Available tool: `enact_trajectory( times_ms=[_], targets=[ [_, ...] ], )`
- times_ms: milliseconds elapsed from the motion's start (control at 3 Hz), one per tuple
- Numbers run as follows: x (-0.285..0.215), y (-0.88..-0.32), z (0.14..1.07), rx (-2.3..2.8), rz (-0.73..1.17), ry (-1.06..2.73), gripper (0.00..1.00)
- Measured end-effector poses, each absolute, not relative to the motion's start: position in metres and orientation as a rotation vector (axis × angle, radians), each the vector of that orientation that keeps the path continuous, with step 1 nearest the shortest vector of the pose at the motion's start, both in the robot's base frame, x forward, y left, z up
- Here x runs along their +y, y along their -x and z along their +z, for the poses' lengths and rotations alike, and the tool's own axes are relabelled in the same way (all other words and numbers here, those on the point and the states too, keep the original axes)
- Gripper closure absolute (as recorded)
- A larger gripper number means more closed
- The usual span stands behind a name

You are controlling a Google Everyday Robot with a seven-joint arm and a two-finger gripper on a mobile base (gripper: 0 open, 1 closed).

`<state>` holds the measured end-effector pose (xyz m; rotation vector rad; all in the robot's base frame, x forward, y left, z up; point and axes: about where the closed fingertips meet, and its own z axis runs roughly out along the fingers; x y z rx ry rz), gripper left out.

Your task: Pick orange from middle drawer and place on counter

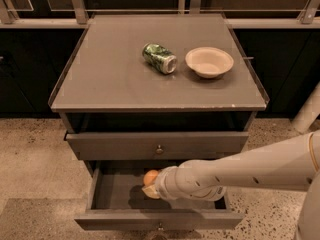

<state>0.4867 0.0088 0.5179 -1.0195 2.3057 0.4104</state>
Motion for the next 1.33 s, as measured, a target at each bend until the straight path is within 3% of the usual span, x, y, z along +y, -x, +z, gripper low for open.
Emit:
enact_trajectory(
  times_ms=[667, 1333],
  targets=[
    [-0.003, -0.486, 0.551, 2.248, 0.390, 1.105, 1.00],
    [-0.064, -0.469, 0.682, 2.106, 0.222, 1.202, 1.00]
  ],
)
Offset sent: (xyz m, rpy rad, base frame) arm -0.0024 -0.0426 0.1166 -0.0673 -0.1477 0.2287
